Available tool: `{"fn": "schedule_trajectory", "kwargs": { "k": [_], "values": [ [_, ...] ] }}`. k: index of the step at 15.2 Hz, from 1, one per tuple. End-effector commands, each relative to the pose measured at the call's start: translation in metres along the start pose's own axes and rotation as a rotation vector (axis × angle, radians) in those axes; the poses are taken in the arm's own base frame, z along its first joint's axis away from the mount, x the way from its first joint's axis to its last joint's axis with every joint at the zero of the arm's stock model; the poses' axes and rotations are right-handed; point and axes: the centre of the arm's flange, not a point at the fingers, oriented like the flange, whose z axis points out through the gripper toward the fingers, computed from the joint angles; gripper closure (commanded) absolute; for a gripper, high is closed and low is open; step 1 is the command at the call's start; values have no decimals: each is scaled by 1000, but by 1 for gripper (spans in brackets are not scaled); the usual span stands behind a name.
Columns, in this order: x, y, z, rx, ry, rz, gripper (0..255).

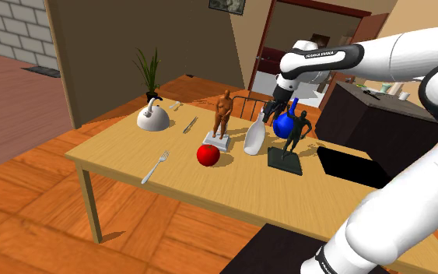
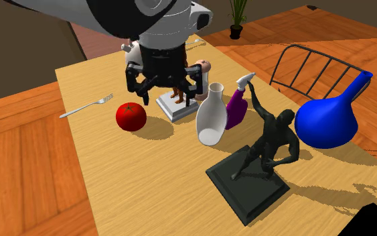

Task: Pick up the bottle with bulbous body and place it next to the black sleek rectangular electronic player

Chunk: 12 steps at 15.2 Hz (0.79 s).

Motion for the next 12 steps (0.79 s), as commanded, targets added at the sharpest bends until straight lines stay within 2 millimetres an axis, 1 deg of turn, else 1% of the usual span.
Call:
{"fn": "schedule_trajectory", "kwargs": {
  "k": [1,11,12],
  "values": [
    [14,19,7,-7,5,-2,0],
    [80,122,40,-39,29,-6,0],
    [82,125,41,-40,30,-7,0]
  ]
}}
